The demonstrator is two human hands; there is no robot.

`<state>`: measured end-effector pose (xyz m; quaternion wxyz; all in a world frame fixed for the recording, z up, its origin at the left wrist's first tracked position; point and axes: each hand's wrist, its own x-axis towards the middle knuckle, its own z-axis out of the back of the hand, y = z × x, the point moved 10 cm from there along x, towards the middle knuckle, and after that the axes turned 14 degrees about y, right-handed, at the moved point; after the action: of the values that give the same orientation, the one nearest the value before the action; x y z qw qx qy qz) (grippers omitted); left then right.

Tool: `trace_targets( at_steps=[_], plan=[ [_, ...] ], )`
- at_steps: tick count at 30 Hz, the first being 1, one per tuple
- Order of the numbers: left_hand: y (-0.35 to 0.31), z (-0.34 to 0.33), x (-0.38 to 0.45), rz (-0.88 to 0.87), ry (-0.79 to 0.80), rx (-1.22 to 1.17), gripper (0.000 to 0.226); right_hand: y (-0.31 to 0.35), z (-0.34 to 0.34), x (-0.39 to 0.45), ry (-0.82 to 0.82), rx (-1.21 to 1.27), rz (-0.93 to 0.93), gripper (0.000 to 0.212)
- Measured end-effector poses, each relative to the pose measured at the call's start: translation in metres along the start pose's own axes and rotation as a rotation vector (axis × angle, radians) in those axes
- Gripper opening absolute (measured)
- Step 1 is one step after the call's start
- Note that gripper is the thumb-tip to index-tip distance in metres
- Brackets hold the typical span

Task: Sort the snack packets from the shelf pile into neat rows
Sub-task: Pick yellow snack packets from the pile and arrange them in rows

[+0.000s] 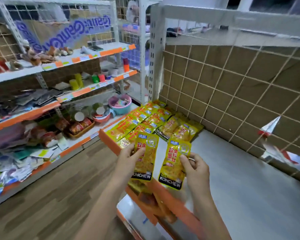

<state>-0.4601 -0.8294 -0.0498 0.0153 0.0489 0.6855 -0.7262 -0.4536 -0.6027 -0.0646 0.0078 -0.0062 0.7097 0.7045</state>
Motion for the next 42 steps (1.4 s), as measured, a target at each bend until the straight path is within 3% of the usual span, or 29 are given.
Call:
trace_targets(
  at_steps=[6,11,17,20,23,25,28,32,36,42],
  plan=[
    [-0.018,-0.026,0.085,-0.105,0.147,0.277,0.029,-0.006,0.04,0.015,-0.271,0.018,-0.006,0.013],
    [-0.032,-0.048,0.134,-0.238,0.301,0.505,0.04,-0.013,0.032,0.034,-0.419,-0.039,-0.075,0.008],
    [-0.038,-0.066,0.159,-0.39,0.438,0.68,0.033,-0.017,0.012,0.053,-0.522,-0.329,-0.236,0.017],
    [-0.039,-0.076,0.158,-0.482,0.499,0.797,0.044,-0.011,0.006,0.05,-0.6,-0.439,-0.261,0.023],
    [-0.029,-0.08,0.163,-0.462,0.498,1.075,0.055,-0.001,-0.002,0.041,-0.652,-0.525,-0.256,0.029],
    [-0.029,-0.083,0.158,-0.546,0.523,1.236,0.055,0.006,-0.008,0.035,-0.651,-0.61,-0.269,0.037],
    [-0.031,-0.079,0.147,-0.744,0.577,1.302,0.058,0.002,-0.018,0.036,-0.512,-0.775,-0.365,0.058],
    [-0.023,-0.078,0.14,-0.916,0.66,1.379,0.06,-0.005,-0.026,0.038,-0.409,-0.996,-0.402,0.059],
    [-0.01,-0.083,0.136,-0.9,0.716,1.389,0.065,-0.016,-0.026,0.042,-0.407,-1.013,-0.402,0.058],
    [-0.01,-0.081,0.135,-0.92,0.651,1.41,0.062,-0.02,-0.027,0.062,-0.389,-1.187,-0.385,0.06]
  ],
)
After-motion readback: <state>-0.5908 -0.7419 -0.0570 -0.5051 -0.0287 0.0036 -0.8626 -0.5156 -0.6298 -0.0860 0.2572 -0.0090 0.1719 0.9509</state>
